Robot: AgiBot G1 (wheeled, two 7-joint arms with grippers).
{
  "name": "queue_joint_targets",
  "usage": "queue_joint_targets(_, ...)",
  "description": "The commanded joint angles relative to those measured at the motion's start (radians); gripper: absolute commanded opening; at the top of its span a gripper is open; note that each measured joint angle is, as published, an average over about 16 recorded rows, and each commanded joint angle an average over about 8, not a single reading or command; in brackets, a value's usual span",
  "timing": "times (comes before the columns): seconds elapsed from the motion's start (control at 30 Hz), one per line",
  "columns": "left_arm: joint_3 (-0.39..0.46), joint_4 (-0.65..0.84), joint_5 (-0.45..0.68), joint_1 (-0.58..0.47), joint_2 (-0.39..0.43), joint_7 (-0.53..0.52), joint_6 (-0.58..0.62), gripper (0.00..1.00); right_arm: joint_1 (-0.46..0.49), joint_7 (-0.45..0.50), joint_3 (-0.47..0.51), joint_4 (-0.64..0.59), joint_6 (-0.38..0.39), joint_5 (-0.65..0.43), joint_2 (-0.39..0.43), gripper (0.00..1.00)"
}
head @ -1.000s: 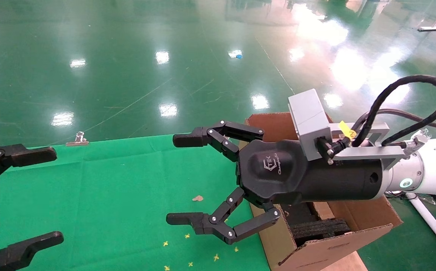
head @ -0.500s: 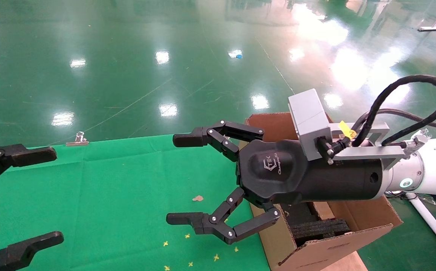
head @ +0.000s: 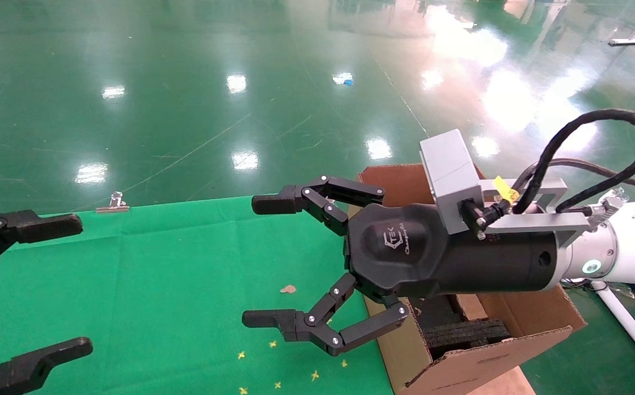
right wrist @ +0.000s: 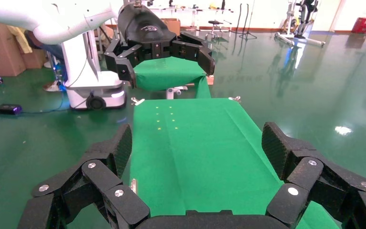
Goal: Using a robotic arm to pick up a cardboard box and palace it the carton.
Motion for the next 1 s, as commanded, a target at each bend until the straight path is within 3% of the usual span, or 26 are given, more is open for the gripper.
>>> queue_joint_targets(0.03, 0.0, 0.0, 0.0, 0.0, 0.0, 0.0, 0.0, 1.0, 0.0, 0.0, 0.0, 0.0, 0.0, 0.0, 0.0, 1.0)
queue_joint_targets(1.0, 0.0, 0.0, 0.0, 0.0, 0.0, 0.0, 0.0, 1.0, 0.0, 0.0, 0.0, 0.0, 0.0, 0.0, 0.0, 1.0)
